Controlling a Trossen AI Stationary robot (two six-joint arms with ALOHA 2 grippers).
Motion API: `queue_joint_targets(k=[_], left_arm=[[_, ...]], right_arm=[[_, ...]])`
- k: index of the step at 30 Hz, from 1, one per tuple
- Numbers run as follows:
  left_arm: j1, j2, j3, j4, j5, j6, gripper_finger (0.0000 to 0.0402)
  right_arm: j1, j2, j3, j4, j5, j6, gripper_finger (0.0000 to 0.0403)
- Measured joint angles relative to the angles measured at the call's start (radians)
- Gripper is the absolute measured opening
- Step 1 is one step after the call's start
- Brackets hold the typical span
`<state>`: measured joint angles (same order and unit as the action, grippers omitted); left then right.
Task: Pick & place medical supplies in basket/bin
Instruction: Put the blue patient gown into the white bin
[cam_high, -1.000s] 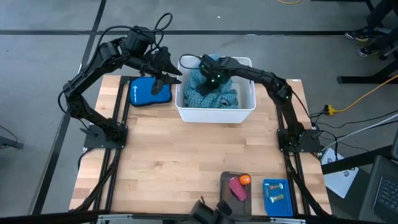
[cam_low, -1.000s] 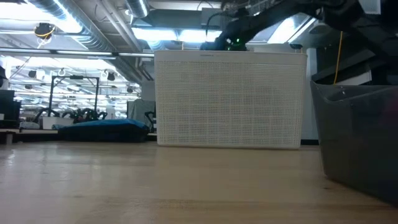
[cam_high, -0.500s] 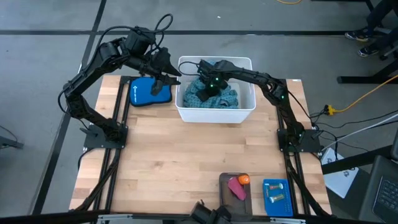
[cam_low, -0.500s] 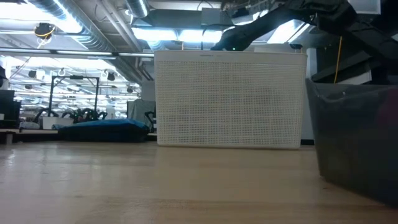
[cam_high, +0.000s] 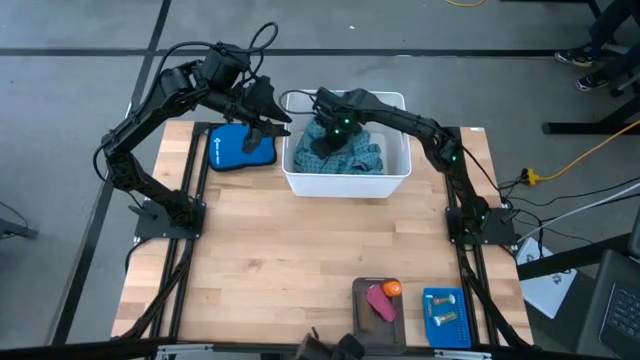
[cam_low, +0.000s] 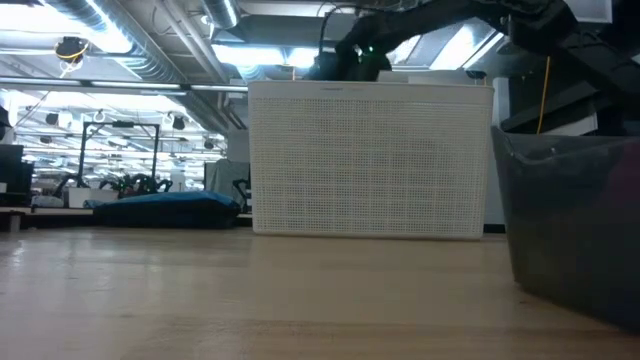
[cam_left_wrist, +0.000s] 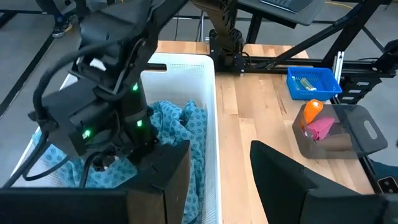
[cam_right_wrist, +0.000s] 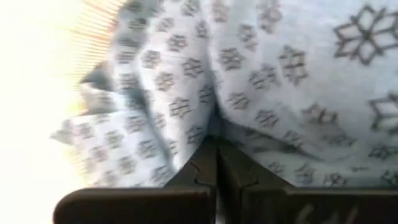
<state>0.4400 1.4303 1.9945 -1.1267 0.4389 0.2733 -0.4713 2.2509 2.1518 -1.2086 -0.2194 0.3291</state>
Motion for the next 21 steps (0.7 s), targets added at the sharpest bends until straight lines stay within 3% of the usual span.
queue_joint_targets(k=[10,14,21], left_arm=[[0.000,0.000,0.000,0.000,0.000,-0.008,0.0164],[0.000,0.000,0.000,0.000,0.000,-0.016,0.0164],[0.000,0.000,0.000,0.000,0.000,-0.027,0.0164]], right_arm=[[0.076,-0.002,0.206,-0.042,0.089,-0.059,0.0000],[0.101,-0.031,0.200,-0.006,0.130,-0.085,0.0000],[0.121,-0.074,0.204,0.032,0.296,-0.124,0.0002]])
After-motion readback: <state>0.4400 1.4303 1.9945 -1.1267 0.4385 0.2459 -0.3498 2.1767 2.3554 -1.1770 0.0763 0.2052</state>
